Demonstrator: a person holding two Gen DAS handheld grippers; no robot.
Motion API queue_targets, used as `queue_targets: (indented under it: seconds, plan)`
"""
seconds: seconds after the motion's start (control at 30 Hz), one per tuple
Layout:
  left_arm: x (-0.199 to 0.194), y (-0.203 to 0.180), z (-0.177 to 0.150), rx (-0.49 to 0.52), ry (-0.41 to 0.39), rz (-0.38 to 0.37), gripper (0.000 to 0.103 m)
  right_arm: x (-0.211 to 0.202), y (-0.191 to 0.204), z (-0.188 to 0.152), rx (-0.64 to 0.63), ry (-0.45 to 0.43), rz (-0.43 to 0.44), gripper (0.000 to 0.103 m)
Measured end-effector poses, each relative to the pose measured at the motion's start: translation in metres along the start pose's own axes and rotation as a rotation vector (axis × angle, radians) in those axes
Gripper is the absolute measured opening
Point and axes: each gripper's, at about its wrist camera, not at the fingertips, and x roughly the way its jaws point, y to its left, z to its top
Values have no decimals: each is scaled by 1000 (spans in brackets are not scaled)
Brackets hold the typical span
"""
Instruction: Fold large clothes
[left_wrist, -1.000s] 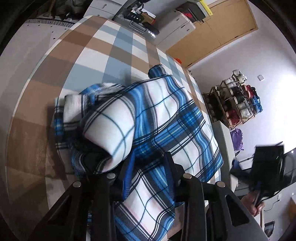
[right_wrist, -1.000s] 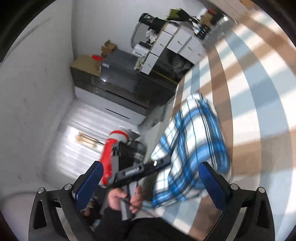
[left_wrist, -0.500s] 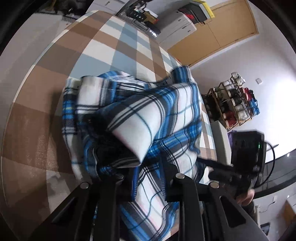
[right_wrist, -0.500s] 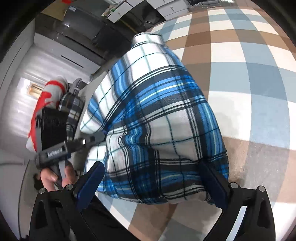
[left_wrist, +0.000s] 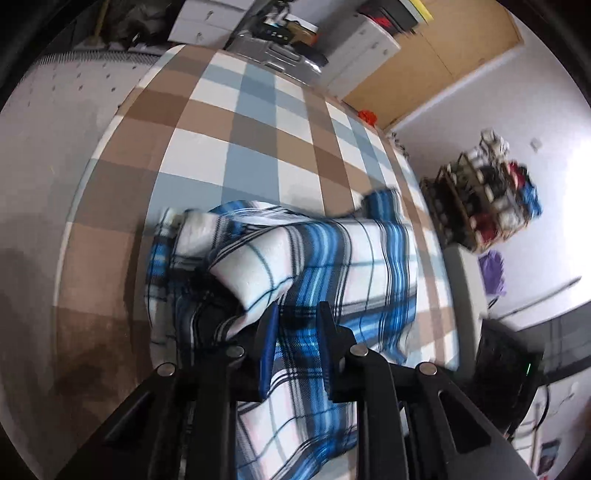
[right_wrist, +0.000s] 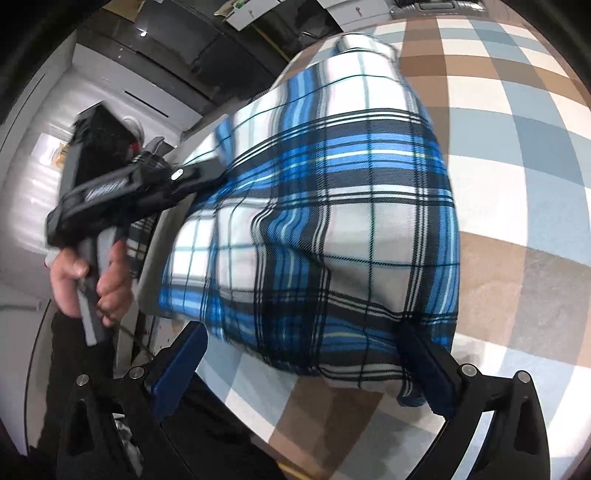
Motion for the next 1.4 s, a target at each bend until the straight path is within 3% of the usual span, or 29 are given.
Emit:
queue_targets:
  seconds: [0.13,0.2,0.37,0.47,0.5,0.53,0.6,0.77,0.83,0.9,1.0,1.03,1.13,1.3,1.4]
  plan:
    - [-4,7,0,-24,-12,-26,16,4,11,-10,-51,-35,-36,103]
    - [-15,0,-7,-5,-13,11,16,2,13,-15,-60,-62,-46,103]
    - [-38,-34,-55,161,4,70,20,-10,-12,-22,51,-142,104,103]
    - [-38,-40,-78,196,5,61,40,-17,-26,-22,118,-144,200,103]
    - [-34,-39,-84,203,12,84,51,-19,-31,-23,134,-146,228,103]
    - [-26,-35,-88,205,20,141,51,-20,-34,-25,146,-150,248,103]
    - [-15,-21,-89,174,15,188,51,-24,-34,-26,162,-156,265,103]
    - [-17,11,-89,24,-85,101,51,-58,-13,-19,152,-251,289,103]
    - [-14,12,-91,37,-105,110,50,-77,9,-5,63,-320,225,103]
    - [-15,6,-91,68,-115,146,51,-77,37,18,-16,-317,90,103]
    - [-11,-1,-89,113,-110,200,51,-48,80,60,-88,-242,-85,103]
    - [-9,-3,-90,126,-109,217,51,-31,94,81,-97,-192,-181,103]
    - [-8,-5,-91,141,-109,236,51,17,117,121,-123,-58,-352,103]
    - [-7,-5,-95,161,-110,240,51,76,93,148,-47,154,-505,102]
    - [-5,-8,-97,173,-114,259,51,95,70,156,68,215,-489,102]
